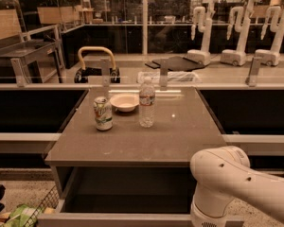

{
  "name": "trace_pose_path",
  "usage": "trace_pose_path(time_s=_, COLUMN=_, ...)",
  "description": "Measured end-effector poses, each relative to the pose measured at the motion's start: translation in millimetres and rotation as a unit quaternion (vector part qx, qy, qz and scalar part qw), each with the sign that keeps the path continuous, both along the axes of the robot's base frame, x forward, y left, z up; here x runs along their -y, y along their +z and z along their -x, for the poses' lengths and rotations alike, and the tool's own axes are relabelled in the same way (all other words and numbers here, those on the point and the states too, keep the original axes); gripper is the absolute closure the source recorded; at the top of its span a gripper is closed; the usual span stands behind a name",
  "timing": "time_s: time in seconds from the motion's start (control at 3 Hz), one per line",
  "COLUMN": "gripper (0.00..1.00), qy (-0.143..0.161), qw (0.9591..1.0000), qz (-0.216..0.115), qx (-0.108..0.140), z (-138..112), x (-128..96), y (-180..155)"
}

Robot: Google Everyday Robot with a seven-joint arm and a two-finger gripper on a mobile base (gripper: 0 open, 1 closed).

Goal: Open top drawer

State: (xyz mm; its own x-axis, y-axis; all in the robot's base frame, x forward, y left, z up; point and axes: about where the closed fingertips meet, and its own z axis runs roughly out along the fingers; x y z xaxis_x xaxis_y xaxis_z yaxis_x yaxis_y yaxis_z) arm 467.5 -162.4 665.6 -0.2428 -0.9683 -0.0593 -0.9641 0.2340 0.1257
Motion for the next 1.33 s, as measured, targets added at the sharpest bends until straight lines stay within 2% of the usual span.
trace_pose_path(time_s=0.67, gripper=0.16, qy=0.0, qw=1.0, qz=0.0, qx=0.0, z=0.0, x=0.0, y=0.3)
trace_pose_path(time_s=1.0, gripper=0.0, qy=0.0, qw=1.0, qz=0.0, qx=0.0, z=0.0, x=0.0, y=0.4)
trace_pose_path(time_s=1.33, gripper=0.0, qy=0.0, qw=1.0, qz=0.0, qx=0.0, z=0.0, x=0.0, y=0.4)
